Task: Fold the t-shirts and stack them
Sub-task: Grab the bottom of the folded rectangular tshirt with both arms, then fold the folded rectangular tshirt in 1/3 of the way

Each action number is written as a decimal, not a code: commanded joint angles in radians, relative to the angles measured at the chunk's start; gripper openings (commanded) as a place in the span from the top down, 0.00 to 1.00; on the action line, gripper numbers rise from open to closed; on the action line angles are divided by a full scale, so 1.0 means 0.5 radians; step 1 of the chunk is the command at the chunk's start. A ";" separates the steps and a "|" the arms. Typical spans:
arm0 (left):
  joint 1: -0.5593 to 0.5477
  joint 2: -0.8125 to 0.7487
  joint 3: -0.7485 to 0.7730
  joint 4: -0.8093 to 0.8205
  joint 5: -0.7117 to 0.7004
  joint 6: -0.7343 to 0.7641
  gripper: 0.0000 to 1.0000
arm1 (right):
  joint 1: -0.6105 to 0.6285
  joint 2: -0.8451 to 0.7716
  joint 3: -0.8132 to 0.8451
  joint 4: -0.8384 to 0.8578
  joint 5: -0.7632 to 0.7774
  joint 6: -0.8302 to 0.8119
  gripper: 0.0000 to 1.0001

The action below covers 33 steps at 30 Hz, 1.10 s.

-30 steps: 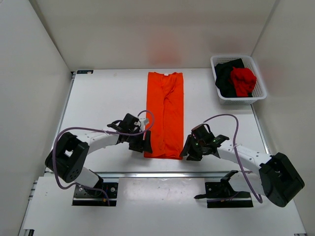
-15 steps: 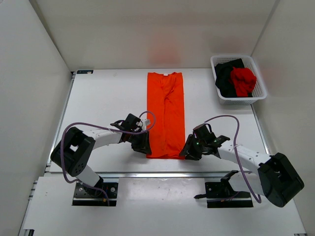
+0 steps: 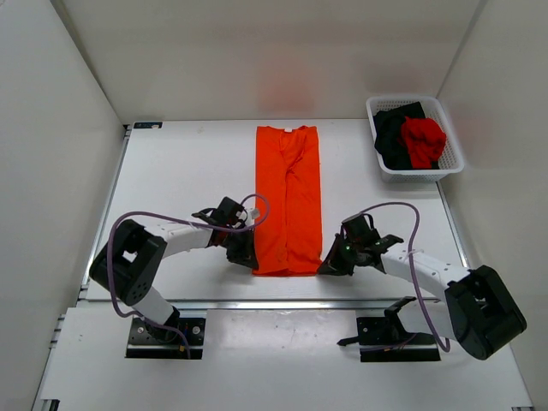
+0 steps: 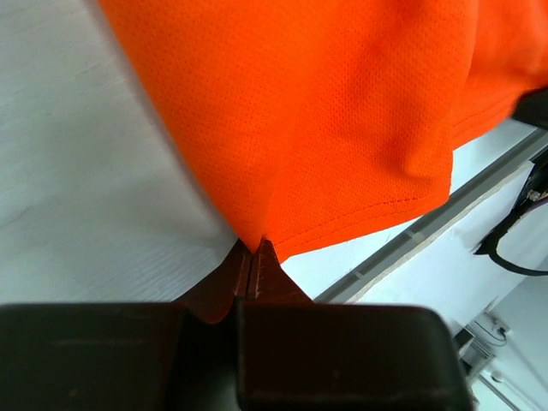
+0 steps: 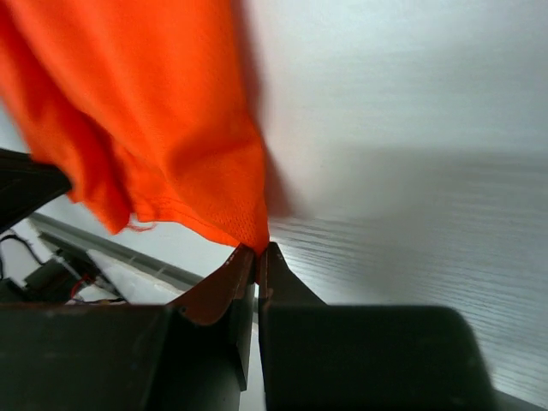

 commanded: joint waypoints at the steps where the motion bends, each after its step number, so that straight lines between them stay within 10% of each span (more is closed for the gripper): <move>1: 0.045 -0.007 0.146 -0.095 0.026 0.021 1.00 | -0.071 0.000 0.214 0.033 -0.081 -0.113 1.00; 19: 0.408 0.576 1.708 -0.607 -0.112 0.275 1.00 | -0.519 0.970 1.736 -0.307 -0.283 -0.769 1.00; 33: 0.503 0.963 2.138 -0.571 -0.315 0.291 1.00 | -0.651 1.847 2.859 -0.638 -0.345 -0.904 1.00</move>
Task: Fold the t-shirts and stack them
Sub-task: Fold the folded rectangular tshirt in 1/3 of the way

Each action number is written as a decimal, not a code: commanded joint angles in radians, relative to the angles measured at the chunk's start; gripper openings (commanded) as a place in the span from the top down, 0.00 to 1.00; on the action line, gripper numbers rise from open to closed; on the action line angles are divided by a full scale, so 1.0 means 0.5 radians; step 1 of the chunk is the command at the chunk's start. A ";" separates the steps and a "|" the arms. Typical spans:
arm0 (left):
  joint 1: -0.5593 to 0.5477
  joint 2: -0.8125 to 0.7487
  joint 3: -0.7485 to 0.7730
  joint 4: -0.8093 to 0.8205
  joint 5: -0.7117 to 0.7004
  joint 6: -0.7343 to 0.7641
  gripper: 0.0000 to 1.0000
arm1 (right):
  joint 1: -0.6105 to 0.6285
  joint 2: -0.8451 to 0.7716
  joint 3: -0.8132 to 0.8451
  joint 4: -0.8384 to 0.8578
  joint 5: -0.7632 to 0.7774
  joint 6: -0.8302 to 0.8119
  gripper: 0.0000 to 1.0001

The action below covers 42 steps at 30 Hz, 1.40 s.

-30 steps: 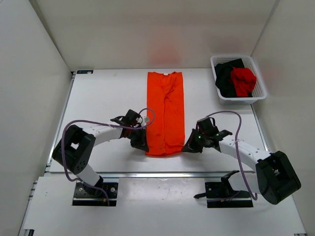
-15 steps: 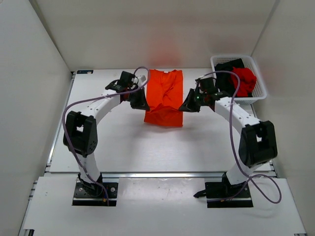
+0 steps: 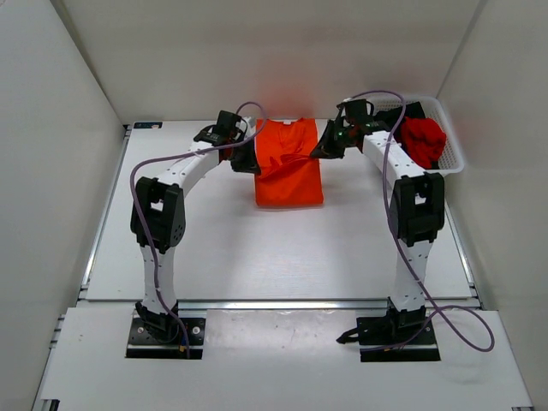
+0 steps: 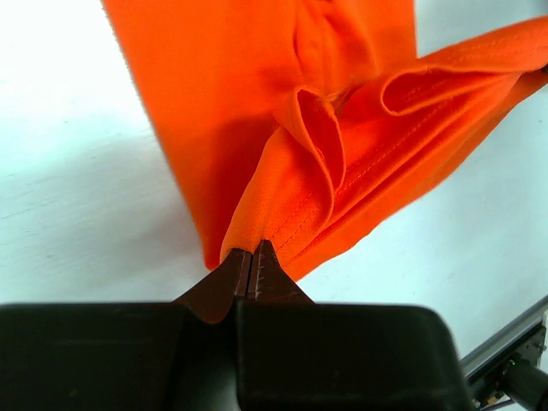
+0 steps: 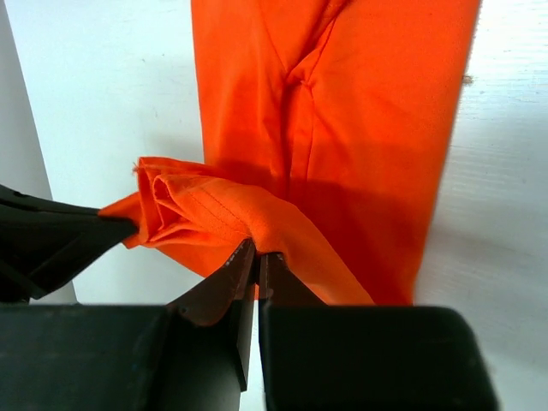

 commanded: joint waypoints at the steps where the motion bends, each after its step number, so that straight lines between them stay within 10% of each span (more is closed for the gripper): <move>1: 0.047 0.000 0.083 0.014 -0.042 -0.003 1.00 | -0.004 0.083 0.109 -0.127 -0.047 -0.036 1.00; 20: 0.032 0.380 0.384 0.185 0.022 0.150 0.91 | -0.069 0.430 0.315 -0.111 -0.090 0.037 0.92; 26: 0.035 0.417 0.418 0.201 -0.137 0.193 0.55 | -0.139 0.482 0.446 -0.041 -0.077 0.074 0.58; 33: 0.105 0.341 0.592 0.164 -0.321 0.200 0.22 | -0.142 0.513 0.818 -0.368 0.061 -0.100 0.56; 42: 0.179 -0.211 -0.204 0.140 0.047 0.331 0.39 | -0.133 -0.214 -0.598 0.130 -0.117 0.031 0.50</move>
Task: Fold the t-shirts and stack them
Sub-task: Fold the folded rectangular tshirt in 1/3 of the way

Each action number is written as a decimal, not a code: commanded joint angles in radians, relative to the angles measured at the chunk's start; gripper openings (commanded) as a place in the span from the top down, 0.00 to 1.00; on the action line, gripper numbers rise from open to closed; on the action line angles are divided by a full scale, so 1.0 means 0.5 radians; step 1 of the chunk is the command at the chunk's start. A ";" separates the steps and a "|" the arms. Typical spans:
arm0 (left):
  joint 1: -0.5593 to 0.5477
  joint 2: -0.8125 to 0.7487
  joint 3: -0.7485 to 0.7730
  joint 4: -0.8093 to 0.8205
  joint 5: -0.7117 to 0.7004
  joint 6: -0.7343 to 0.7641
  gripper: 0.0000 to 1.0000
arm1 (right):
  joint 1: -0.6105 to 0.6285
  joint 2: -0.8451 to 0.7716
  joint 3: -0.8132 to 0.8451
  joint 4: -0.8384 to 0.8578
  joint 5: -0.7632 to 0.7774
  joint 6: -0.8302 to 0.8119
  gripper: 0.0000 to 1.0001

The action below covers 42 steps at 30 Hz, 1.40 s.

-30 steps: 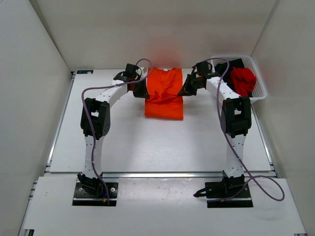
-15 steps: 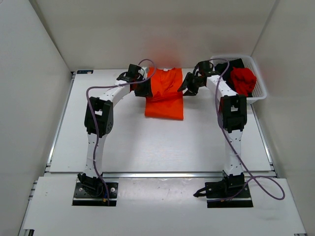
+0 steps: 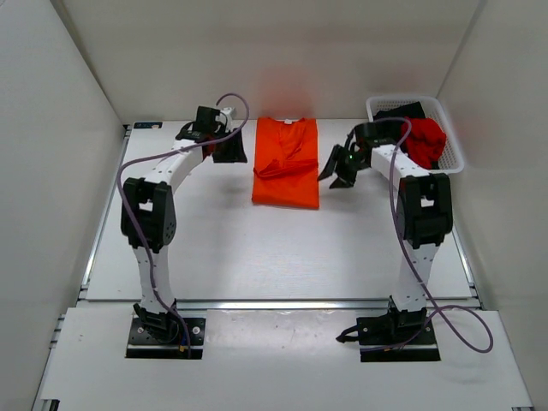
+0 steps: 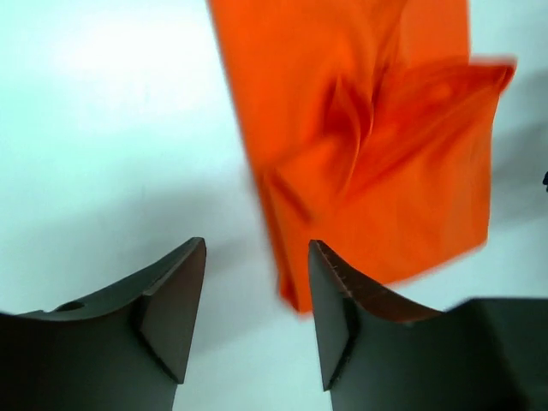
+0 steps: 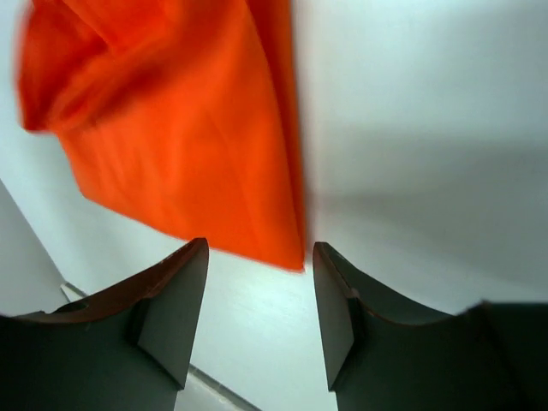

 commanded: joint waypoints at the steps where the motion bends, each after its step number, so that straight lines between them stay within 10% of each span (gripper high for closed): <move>1: -0.052 -0.274 -0.326 -0.063 0.173 0.123 0.43 | 0.005 -0.305 -0.451 0.308 -0.092 0.118 0.51; 31: -0.255 -0.057 -0.658 0.185 -0.020 0.004 0.40 | 0.121 -0.140 -0.717 0.502 -0.110 0.238 0.51; 42: -0.111 -0.188 -0.719 0.206 0.431 -0.146 0.42 | 0.106 -0.152 -0.781 0.492 -0.098 0.235 0.52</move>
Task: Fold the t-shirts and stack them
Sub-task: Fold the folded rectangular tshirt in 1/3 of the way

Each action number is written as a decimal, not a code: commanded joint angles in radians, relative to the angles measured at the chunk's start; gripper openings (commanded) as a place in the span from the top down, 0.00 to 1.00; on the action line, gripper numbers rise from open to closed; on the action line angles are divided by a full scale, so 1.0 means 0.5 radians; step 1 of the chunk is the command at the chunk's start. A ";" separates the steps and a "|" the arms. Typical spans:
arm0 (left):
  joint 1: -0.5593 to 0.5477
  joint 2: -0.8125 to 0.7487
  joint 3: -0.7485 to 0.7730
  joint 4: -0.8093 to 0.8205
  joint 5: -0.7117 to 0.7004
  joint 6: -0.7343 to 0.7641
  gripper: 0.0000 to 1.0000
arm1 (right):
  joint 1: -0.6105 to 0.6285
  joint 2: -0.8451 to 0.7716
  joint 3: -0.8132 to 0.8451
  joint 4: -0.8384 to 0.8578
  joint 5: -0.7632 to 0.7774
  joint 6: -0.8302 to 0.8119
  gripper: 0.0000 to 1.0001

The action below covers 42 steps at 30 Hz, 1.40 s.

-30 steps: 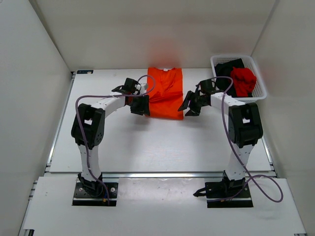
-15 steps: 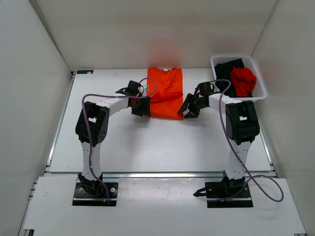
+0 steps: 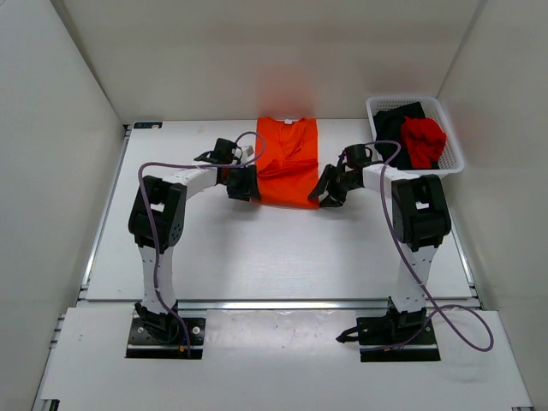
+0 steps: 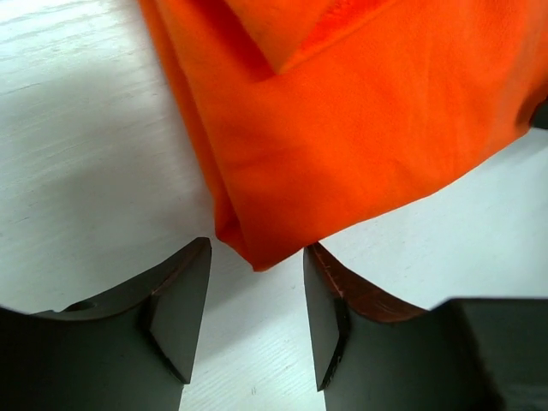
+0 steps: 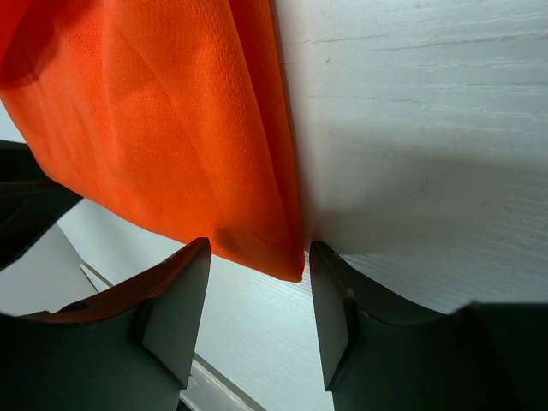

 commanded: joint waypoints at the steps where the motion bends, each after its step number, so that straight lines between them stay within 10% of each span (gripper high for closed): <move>1: 0.043 -0.114 -0.009 0.046 0.152 -0.106 0.42 | -0.010 -0.008 -0.049 -0.014 0.035 -0.008 0.52; 13: -0.055 0.086 0.114 0.040 -0.069 -0.035 0.63 | 0.024 0.056 -0.021 -0.033 -0.020 0.017 0.65; 19: -0.040 0.083 0.068 0.031 -0.066 0.002 0.86 | 0.015 0.078 -0.046 -0.057 -0.066 -0.010 0.93; 42: -0.077 -0.883 -1.082 -0.358 0.118 0.091 0.79 | 0.367 -0.965 -1.131 -0.039 -0.073 0.087 0.98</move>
